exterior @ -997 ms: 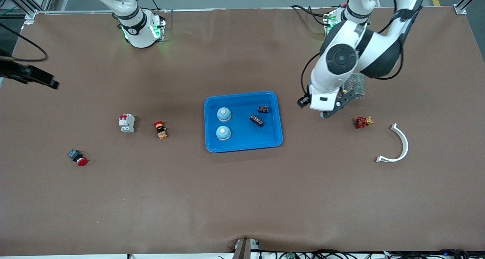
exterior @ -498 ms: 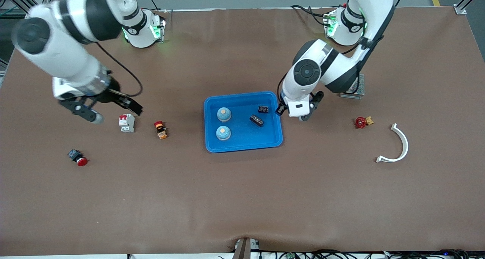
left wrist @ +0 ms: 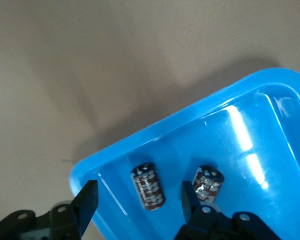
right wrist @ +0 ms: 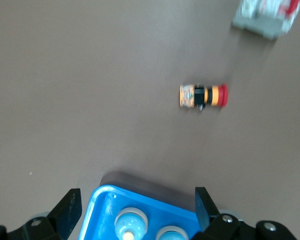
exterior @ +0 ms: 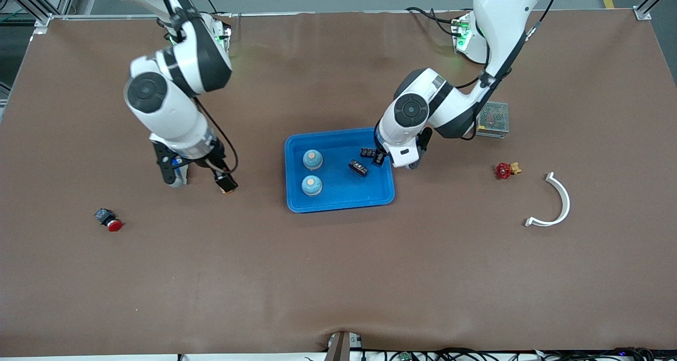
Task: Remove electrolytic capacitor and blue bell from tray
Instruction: 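Move the left gripper to a capacitor while the right gripper reaches a bell, then grasp a capacitor with the left gripper while the right gripper grasps a bell, then place the capacitor with the left gripper while the right gripper carries the bell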
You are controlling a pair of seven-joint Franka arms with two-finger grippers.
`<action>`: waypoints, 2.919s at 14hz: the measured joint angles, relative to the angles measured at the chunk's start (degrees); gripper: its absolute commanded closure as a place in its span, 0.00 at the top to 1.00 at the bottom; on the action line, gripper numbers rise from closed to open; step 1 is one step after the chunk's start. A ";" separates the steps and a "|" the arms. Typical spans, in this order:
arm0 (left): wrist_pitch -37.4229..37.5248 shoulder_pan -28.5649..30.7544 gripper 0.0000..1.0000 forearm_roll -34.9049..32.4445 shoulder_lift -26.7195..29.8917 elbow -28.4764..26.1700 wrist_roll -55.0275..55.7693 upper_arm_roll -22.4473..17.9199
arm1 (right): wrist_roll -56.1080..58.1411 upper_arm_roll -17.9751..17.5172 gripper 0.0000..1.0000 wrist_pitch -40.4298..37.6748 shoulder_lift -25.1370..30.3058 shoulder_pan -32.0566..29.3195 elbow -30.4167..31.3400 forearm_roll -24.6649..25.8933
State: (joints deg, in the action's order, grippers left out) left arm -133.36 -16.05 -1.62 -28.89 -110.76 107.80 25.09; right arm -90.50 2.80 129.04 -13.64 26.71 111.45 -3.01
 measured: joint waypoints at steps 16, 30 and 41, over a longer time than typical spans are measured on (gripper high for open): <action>-5.74 -2.37 0.00 -0.62 -7.05 1.22 7.14 -0.24 | -30.36 0.04 1.00 12.04 -17.32 18.96 0.23 0.00; 21.47 8.41 0.00 -2.92 6.19 9.43 -14.27 -0.62 | -32.00 0.66 0.00 12.99 -22.84 20.61 -4.62 0.26; 23.17 23.84 0.00 -2.95 7.84 -3.87 -35.80 -0.71 | -15.92 0.94 0.00 -7.21 -15.89 19.32 -11.37 -4.24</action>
State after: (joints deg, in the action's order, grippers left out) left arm -110.19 7.79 -4.57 -21.05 -114.63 72.00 24.38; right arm -106.42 3.73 121.83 -29.53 46.03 100.08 -7.25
